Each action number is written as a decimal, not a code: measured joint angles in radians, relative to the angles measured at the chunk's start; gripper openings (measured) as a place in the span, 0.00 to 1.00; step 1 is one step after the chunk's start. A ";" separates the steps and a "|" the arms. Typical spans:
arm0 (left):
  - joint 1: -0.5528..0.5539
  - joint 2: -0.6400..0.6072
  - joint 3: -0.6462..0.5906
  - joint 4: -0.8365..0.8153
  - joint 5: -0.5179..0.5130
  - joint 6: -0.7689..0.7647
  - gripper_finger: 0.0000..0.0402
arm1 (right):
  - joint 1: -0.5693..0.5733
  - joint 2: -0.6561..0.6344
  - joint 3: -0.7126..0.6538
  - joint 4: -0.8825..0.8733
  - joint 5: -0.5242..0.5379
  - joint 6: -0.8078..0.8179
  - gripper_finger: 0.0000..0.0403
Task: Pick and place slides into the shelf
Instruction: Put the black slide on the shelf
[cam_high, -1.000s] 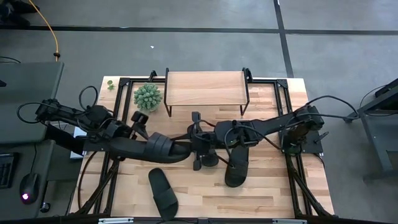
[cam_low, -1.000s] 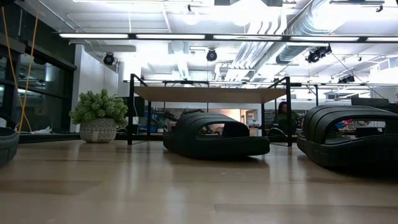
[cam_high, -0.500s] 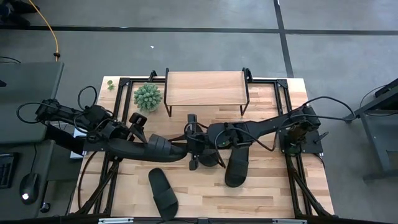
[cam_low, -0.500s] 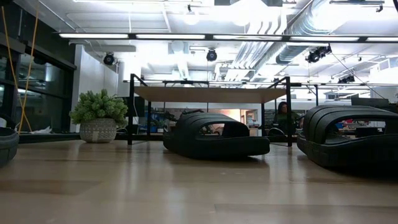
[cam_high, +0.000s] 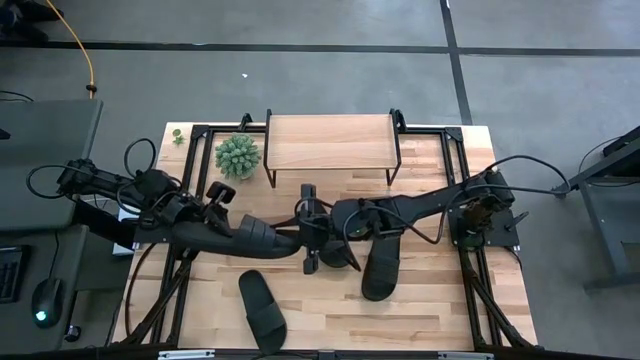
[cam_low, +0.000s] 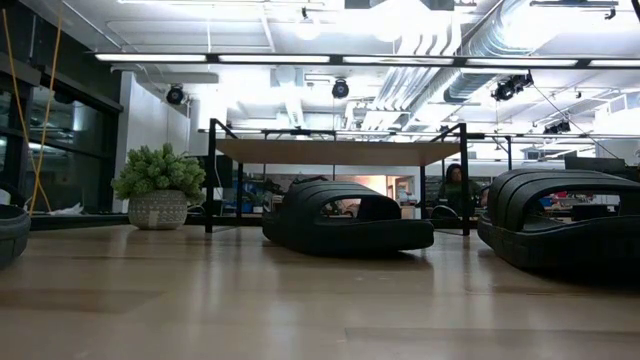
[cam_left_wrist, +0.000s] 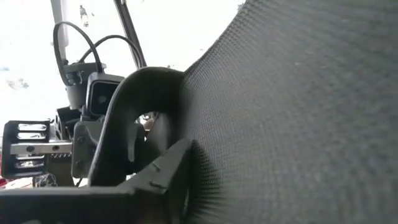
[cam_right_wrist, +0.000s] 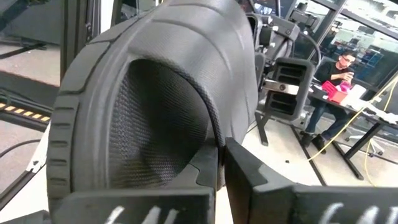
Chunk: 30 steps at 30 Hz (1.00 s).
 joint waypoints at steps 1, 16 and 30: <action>0.000 0.000 0.000 0.003 0.000 0.000 0.28 | 0.000 0.000 0.000 -0.002 -0.001 0.000 0.00; 0.002 0.001 0.000 -0.020 -0.004 0.003 0.27 | 0.000 0.002 0.000 -0.032 -0.003 -0.009 0.10; 0.002 0.002 -0.001 -0.078 -0.121 0.029 0.28 | 0.014 -0.016 0.000 -0.105 0.217 -0.064 0.41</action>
